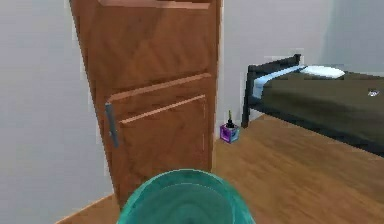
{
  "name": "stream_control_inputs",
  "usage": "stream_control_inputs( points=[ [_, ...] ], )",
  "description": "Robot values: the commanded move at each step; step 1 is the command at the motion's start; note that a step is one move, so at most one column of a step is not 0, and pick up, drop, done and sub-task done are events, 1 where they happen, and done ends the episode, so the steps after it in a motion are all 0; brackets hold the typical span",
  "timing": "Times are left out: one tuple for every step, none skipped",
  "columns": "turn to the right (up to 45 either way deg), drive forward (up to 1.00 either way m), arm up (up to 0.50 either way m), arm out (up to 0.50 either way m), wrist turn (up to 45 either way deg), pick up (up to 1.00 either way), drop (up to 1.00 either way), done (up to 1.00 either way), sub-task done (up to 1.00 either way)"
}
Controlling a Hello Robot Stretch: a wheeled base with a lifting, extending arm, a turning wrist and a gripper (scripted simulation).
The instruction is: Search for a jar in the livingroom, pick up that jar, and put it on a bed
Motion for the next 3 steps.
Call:
stream_control_inputs(
  points=[
    [45.0,0.00,0.00,0.00,0.0,0.00,0.00,0.00,0.00],
    [9.0,0.00,0.00,0.00,0.0,0.00,0.00,0.00,0.00],
    [0.0,1.00,0.00,0.00,0.0,0.00,0.00,0.00,0.00]
  ],
)
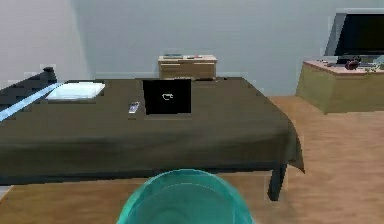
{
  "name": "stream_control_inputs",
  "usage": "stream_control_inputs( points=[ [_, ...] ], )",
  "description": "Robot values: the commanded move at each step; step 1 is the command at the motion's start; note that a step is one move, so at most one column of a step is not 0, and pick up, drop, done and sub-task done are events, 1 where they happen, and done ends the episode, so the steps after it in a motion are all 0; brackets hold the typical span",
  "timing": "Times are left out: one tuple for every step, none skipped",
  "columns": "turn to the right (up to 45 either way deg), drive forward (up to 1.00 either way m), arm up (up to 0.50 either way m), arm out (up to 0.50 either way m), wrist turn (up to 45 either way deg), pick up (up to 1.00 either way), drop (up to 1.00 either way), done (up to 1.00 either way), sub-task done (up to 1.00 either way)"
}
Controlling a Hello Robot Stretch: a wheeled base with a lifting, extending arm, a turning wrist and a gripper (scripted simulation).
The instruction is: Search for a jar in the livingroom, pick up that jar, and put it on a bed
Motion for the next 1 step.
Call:
stream_control_inputs(
  points=[
    [3.0,0.00,0.00,0.00,0.0,0.00,0.00,0.00,0.00]
  ],
)
